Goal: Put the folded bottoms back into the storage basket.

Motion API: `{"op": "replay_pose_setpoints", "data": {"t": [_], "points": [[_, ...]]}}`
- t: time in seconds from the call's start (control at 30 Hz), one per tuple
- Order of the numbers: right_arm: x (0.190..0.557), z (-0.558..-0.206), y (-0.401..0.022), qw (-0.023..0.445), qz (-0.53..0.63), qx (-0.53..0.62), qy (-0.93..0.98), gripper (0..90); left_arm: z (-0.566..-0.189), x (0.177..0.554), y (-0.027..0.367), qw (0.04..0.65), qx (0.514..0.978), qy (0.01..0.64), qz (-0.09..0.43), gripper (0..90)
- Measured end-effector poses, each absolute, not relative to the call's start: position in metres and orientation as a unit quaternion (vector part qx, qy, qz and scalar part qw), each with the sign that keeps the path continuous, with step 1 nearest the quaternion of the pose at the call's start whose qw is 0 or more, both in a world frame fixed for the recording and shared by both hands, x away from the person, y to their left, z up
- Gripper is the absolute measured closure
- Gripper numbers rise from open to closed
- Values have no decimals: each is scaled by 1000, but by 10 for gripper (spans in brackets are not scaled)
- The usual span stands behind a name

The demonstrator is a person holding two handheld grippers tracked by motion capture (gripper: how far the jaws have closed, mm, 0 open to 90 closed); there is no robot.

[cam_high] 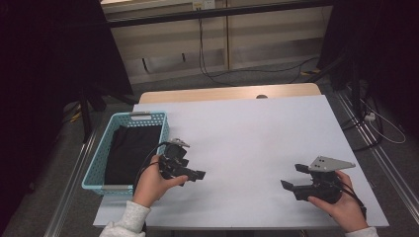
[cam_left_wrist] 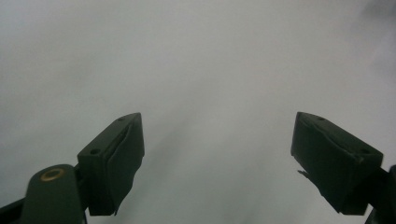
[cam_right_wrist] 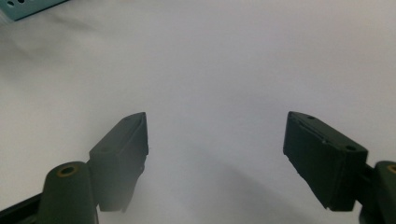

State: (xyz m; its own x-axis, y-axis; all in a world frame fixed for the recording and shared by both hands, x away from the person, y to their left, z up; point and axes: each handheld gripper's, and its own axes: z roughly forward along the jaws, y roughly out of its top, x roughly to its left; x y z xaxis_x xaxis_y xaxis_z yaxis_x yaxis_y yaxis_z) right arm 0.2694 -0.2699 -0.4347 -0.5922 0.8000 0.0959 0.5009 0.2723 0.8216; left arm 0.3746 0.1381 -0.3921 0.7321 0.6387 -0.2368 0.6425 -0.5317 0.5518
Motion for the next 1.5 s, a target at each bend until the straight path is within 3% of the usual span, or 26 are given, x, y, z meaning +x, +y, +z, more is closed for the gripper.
{"op": "replay_pose_setpoints", "data": {"t": [1.5], "points": [[263,-438,-279,161,433,427,777,215,-425,356,162,365,860,358,-8,143]]}}
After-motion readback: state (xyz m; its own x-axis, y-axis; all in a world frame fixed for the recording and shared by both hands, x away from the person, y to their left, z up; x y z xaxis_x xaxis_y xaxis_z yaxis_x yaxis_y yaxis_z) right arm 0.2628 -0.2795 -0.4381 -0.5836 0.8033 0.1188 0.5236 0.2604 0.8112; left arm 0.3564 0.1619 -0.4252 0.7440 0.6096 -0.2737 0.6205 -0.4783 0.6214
